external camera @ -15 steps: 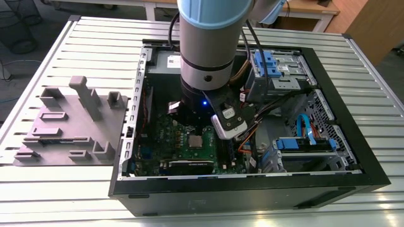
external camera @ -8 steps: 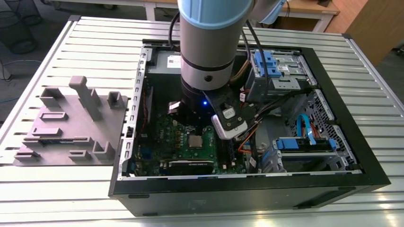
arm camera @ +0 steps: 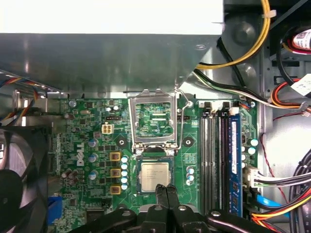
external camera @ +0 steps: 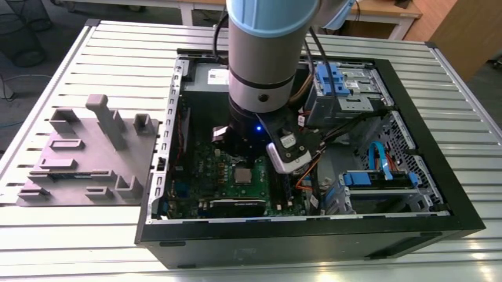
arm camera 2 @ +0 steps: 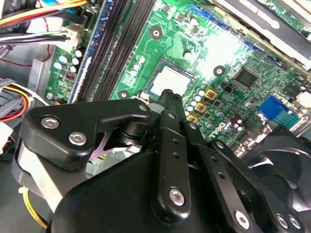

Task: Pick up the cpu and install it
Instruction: 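Close the cpu cover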

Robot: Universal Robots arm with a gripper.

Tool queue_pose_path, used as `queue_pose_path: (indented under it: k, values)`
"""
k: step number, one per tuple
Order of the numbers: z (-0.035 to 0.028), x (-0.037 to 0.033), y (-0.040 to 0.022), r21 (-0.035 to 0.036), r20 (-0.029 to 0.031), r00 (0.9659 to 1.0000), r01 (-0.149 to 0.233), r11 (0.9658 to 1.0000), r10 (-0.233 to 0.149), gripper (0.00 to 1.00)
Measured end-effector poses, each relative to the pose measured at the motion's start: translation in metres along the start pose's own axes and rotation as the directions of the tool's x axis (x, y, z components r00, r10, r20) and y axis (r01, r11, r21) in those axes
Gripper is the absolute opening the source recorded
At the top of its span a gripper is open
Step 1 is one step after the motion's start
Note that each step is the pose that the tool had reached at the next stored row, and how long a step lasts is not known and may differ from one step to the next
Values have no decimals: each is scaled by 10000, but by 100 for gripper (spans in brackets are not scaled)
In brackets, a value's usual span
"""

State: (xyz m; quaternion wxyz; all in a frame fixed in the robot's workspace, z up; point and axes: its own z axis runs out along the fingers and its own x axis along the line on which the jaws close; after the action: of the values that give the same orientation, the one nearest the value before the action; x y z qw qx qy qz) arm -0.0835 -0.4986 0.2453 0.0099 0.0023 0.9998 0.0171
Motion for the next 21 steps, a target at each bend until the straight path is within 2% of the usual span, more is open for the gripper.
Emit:
queue_pose_path:
  k: [8,12,15,18,21]
  values:
    - [17,-177,12,-1,0,10000,11,10000,-11,11]
    - [38,-206,27,-3,-3,9999,116,9999,-116,11]
    - [66,-208,33,-8,-9,9994,356,9994,-356,11]
    - [94,-207,32,-18,-19,9962,866,9962,-866,11]
    - [121,-206,31,-32,-29,9899,1417,9899,-1417,11]
